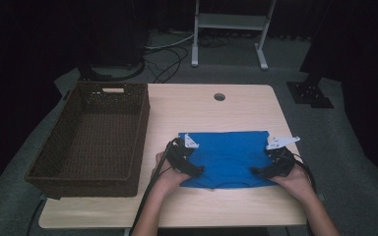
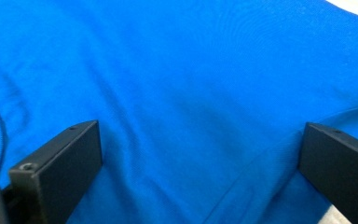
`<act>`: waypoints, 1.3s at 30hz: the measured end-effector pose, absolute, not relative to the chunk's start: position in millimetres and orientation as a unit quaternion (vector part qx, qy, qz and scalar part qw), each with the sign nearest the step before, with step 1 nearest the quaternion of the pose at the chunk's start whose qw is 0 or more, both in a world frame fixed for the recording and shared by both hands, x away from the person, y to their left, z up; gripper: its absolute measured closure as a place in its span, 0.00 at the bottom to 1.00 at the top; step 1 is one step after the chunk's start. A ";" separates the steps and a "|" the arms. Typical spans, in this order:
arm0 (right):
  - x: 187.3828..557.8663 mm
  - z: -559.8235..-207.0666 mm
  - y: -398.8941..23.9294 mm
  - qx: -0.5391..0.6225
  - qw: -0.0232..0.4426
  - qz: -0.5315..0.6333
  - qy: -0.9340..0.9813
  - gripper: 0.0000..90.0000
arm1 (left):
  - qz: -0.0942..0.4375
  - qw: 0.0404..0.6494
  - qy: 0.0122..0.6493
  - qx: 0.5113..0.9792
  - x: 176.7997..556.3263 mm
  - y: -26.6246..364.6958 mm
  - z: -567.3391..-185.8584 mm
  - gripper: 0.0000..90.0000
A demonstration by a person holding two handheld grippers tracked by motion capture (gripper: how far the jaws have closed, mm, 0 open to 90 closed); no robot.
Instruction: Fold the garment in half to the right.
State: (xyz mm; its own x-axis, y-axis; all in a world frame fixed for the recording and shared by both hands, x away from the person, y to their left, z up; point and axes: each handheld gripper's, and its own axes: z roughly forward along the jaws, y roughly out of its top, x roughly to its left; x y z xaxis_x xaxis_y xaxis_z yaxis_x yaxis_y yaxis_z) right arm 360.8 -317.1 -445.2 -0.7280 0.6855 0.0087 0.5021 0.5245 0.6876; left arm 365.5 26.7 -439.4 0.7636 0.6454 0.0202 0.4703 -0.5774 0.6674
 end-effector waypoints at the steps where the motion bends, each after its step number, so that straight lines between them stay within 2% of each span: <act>1: 359.2 -445.1 -316.7 0.345 0.133 0.345 0.863 0.00 | 0.130 0.330 0.317 0.880 364.9 26.7 -438.9 0.00; 39: 293.8 -445.4 -295.0 0.354 0.133 0.342 0.860 0.00 | 0.124 0.320 0.313 0.886 311.9 46.9 -437.7 0.00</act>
